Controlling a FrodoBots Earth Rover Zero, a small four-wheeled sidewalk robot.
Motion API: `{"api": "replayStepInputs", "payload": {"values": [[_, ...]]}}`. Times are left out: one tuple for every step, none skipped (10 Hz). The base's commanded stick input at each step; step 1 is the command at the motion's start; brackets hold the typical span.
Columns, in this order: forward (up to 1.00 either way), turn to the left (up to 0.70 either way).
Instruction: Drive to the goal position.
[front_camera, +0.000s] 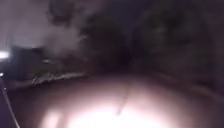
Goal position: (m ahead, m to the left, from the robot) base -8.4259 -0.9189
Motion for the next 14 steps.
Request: {"api": "replayStepInputs", "payload": {"values": [[0.50,0.00],[0.50,0.00],[0.50,0.00],[0.50,0.00],[0.50,0.00],[0.49,0.00],[0.19,0.00],[0.00,0.00],[0.00,0.00],[0.00,0.00],[0.00,0.00],[0.00,0.00],[0.00,0.00],[0.00,0.00]]}}
